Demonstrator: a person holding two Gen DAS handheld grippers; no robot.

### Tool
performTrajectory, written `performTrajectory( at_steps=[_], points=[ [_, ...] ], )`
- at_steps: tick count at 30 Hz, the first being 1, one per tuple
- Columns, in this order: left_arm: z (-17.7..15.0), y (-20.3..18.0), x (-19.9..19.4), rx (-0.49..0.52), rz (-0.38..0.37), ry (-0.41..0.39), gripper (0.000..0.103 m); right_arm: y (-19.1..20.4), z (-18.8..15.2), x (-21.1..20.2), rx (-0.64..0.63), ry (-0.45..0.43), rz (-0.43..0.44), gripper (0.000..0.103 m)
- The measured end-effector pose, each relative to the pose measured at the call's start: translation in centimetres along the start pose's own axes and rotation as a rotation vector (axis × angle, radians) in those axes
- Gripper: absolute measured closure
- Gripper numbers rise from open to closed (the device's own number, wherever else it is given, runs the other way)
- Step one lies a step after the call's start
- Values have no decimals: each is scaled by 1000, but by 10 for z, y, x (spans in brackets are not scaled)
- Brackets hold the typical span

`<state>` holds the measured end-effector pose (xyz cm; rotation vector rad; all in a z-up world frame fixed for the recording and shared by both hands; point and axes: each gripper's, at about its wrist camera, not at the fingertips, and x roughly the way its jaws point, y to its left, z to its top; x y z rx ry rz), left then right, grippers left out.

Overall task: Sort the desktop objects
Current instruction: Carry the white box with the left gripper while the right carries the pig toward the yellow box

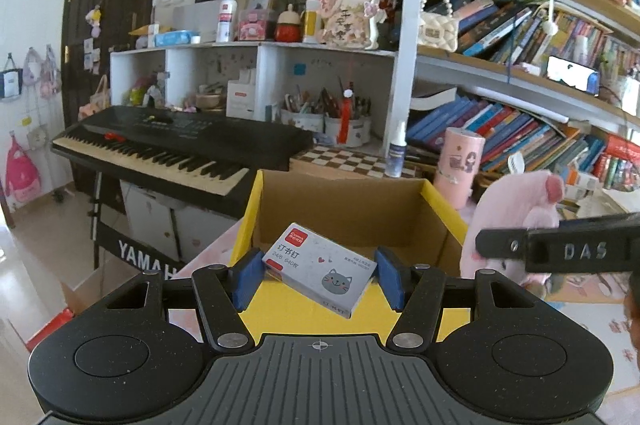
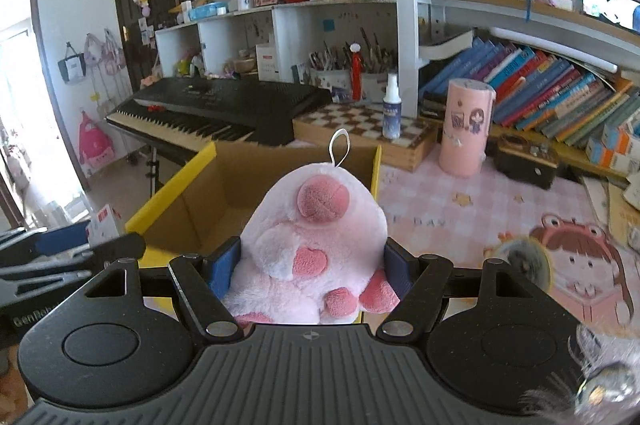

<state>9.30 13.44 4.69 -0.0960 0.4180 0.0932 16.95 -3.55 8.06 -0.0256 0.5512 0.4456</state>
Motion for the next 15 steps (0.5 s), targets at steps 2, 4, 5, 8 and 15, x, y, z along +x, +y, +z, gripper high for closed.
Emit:
performTrajectory(
  at_steps=[2,4,5,8,15],
  points=[
    [3,-3,10,5,13,5,44,-6,9,10,-6,-6,11,32],
    [6,-6,19,12,25,12,44,-9,18,19,-16,-12,22,32],
    [7,-8,24,16,31,17,44,-11,22,23,-21,-15,28,32],
    [10,-12,39,25,42,37,44,-16,33,38,-33,-16,48,32],
    [8,-23,73,48,58,108,44,-22,50,78,-89,10,100,32]
  ],
)
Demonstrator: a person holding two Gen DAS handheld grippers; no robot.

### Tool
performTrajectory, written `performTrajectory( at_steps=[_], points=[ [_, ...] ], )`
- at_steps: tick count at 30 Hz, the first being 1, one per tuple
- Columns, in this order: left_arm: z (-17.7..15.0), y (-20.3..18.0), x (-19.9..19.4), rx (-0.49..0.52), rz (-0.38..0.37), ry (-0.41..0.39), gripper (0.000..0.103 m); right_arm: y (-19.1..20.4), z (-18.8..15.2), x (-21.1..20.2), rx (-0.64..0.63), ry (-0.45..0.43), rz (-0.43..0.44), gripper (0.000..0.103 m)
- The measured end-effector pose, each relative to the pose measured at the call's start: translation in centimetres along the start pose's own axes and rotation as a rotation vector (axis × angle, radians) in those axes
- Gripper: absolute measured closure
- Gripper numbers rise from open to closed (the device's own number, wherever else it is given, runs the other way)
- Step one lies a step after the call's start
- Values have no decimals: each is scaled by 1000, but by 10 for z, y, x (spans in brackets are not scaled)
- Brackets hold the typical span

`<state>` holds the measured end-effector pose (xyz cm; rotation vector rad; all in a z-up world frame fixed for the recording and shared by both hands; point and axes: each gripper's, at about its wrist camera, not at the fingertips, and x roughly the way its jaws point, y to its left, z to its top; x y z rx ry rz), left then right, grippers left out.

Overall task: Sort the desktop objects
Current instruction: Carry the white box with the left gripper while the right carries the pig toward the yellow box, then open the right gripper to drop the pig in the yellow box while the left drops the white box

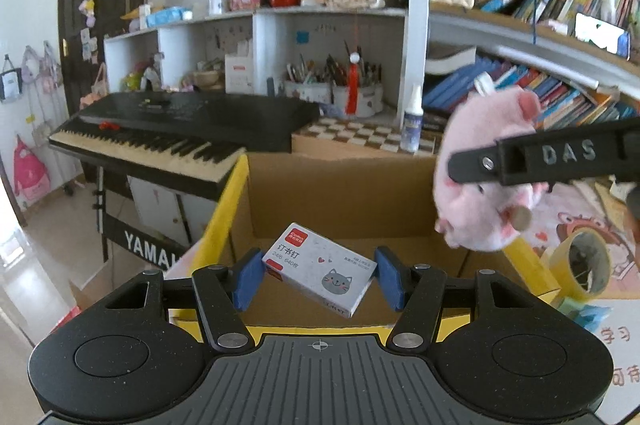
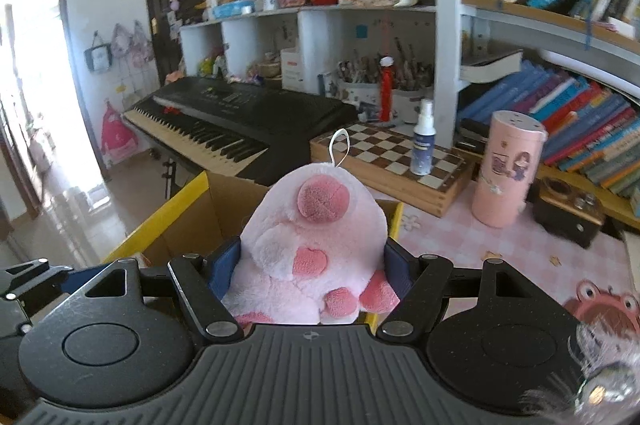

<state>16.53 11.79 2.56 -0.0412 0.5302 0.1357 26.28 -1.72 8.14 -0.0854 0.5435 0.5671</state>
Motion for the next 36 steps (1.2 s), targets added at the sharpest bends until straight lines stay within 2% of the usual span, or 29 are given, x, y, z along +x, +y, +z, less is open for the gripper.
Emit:
performTrajectory(
  at_steps=[4,14,22,33,35,36],
  points=[
    [-2,-7,15,18,3,39,44,-2,6,26,-59,43,42,32],
    [-3,-13,36,9,8,133,43,2,7,90,-229,222,151,32],
    [-1,-15,43,2,14,172,43,7,-3,117,-332,335,177,31],
    [2,-18,46,3,40,177,42,8,-3,126,-367,376,179,26],
    [2,-19,47,4,43,179,39,7,-2,127,-357,373,183,23],
    [2,-18,47,3,42,177,36,6,-1,126,-349,368,185,25]
  ],
)
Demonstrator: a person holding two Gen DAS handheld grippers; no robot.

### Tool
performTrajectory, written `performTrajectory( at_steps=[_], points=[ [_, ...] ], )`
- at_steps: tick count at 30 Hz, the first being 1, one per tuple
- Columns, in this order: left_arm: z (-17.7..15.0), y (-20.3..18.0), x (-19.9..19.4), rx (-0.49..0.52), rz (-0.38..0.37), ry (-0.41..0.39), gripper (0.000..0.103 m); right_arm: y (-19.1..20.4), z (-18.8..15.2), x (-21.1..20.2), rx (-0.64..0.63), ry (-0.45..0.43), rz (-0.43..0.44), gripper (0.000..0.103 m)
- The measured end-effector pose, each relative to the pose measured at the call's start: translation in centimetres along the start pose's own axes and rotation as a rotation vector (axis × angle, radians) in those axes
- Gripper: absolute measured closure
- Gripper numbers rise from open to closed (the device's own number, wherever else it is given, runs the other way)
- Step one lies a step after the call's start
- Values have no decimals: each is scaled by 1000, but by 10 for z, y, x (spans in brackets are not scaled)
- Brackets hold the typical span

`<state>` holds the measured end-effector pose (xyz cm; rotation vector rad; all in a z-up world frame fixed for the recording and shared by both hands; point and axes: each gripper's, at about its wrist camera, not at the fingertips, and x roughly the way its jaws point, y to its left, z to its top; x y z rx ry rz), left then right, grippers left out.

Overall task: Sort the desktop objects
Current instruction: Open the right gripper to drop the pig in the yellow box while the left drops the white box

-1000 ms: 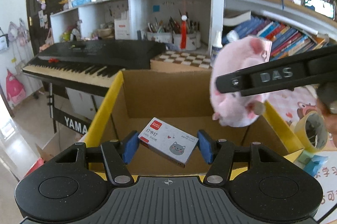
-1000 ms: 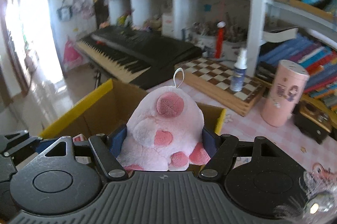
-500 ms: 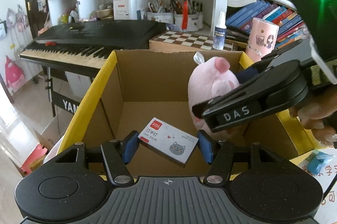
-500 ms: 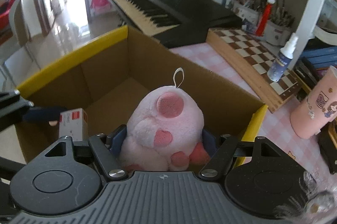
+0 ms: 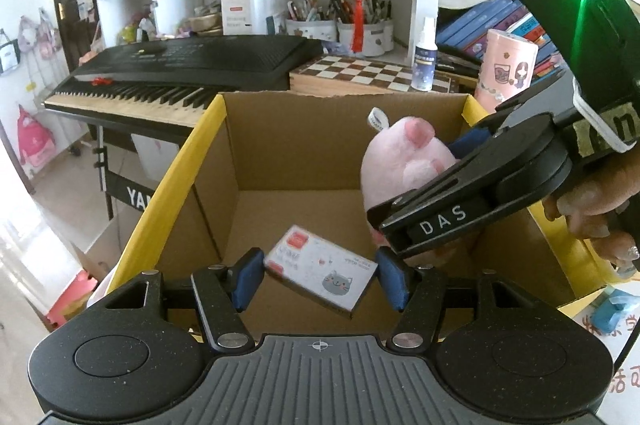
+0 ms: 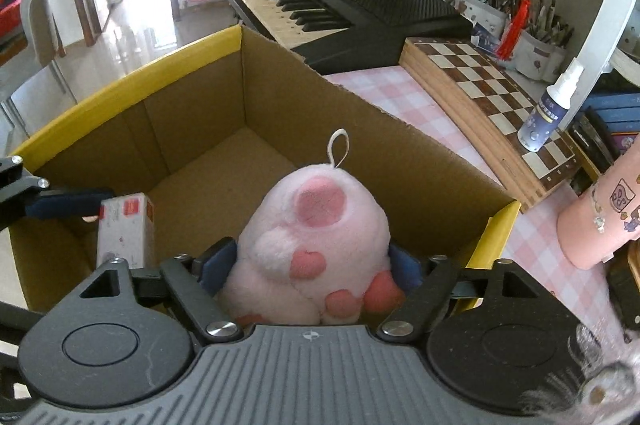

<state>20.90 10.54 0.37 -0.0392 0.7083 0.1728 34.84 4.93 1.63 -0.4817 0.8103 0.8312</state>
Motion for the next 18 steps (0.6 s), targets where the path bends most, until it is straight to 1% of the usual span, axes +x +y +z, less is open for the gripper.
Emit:
performTrajectory(
  at_steps=[1,2,6,10,11,15,18],
  points=[
    [0,0,0,-2,2,-3,29,-1,1,0,5,-8,1,25],
    [0,0,-1,-1,4,-8,27,-2,1,-1,11,-13,1,24],
    [-1,-4,-5,17,9,-34,27,-4,1,-7,43,-48,0,22],
    [-2,-5,-12,25,18,-67,23,-3,0,-20,61,-91,-6,22],
    [-2,-5,-15,26,20,-80,20,-3,0,-25,65,-106,-11,22],
    [-2,-4,-28,34,28,-119,19,-1,-4,-49,102,-170,-40,22],
    [-2,0,-38,27,48,-145,17,-2,-11,-71,149,-221,-64,22]
  ],
)
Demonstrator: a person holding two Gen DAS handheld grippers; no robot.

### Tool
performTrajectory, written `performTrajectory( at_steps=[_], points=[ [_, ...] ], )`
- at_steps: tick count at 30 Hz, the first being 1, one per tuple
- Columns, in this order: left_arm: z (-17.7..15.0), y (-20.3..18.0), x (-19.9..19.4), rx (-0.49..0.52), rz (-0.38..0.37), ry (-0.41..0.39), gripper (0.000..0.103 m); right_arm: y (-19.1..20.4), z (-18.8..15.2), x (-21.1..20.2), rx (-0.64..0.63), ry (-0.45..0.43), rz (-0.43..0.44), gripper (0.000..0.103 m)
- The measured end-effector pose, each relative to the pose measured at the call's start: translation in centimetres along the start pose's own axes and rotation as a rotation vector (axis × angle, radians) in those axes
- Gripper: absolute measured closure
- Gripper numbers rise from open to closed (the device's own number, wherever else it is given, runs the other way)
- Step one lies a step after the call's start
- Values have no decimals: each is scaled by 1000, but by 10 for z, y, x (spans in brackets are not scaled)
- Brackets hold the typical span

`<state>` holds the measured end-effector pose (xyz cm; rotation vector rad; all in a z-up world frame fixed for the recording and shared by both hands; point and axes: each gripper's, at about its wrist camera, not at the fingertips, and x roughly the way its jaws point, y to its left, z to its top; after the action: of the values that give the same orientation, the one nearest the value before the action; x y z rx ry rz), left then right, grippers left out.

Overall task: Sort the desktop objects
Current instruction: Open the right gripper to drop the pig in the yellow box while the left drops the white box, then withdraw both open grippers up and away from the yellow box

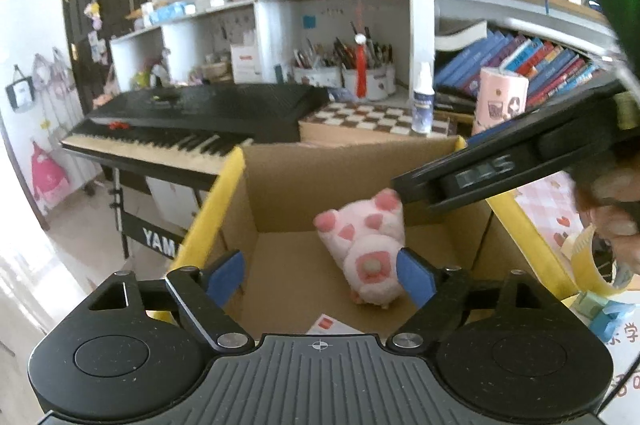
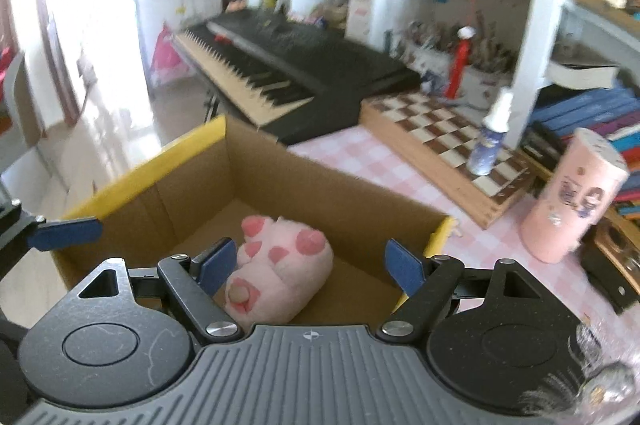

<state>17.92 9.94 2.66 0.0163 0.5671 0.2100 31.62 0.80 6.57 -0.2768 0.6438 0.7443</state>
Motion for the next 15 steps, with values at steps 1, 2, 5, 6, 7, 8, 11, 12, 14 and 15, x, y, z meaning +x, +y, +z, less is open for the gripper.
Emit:
performTrajectory(
  at_steps=[1,2,5,6,7,8,11,12,14,15],
  points=[
    [0,3,-4,-8,8,-8,16,-1,-1,-9,16,-20,-9,22],
    [1,5,-7,-13,14,-15,16,-2,-2,-16,29,-36,-20,22],
    [3,10,-16,-16,24,-39,16,-4,-7,-34,75,-72,-60,22],
    [4,11,-19,-14,28,-47,16,-5,-9,-39,93,-81,-71,22],
    [4,13,-23,-13,32,-56,15,-5,-11,-45,114,-91,-83,22],
    [4,14,-25,-14,35,-62,13,-5,-13,-50,130,-101,-93,22],
    [4,19,-34,-26,39,-79,12,-1,-22,-67,155,-136,-147,22],
    [4,20,-37,-32,39,-83,12,1,-25,-73,153,-148,-169,22],
    [3,23,-42,-39,38,-94,12,4,-32,-84,163,-170,-214,22],
    [2,24,-45,-42,36,-101,12,6,-35,-89,169,-178,-230,22]
  ],
)
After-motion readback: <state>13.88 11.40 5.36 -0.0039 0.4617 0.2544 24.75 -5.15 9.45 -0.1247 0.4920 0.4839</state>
